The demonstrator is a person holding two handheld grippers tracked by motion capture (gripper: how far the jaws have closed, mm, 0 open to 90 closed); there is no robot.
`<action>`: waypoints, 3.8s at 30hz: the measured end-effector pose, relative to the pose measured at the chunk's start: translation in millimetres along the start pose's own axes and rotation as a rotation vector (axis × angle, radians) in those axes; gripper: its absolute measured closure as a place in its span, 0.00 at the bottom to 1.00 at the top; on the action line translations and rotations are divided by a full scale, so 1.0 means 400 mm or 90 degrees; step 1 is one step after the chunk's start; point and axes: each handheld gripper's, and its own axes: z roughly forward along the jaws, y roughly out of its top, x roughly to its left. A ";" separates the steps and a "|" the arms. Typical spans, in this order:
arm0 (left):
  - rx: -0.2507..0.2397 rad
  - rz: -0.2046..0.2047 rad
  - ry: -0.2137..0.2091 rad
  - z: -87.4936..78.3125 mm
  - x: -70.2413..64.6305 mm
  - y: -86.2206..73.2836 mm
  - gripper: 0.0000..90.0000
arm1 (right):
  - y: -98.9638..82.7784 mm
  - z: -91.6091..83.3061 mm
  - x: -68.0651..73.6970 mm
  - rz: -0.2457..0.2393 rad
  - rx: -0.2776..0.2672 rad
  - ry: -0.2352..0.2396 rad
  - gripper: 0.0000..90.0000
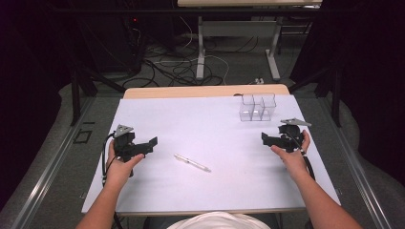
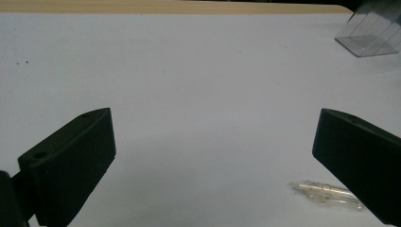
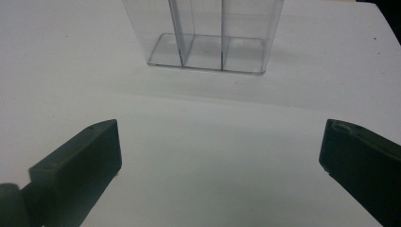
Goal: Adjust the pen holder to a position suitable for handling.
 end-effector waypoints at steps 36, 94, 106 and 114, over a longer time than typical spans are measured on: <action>-0.010 0.007 0.007 -0.008 -0.010 0.000 0.01 | 0.177 0.009 -0.038 -0.027 -0.011 -0.027 0.34; 0.000 0.000 0.027 -0.007 0.001 -0.007 0.03 | 0.286 0.207 -0.096 0.021 0.113 -0.078 0.83; 0.004 -0.001 0.026 -0.006 0.001 -0.008 0.03 | 0.283 0.212 -0.093 0.029 0.126 -0.077 0.97; 0.007 0.005 0.024 -0.006 0.001 -0.007 0.03 | 0.284 0.209 -0.089 0.051 0.125 -0.086 0.98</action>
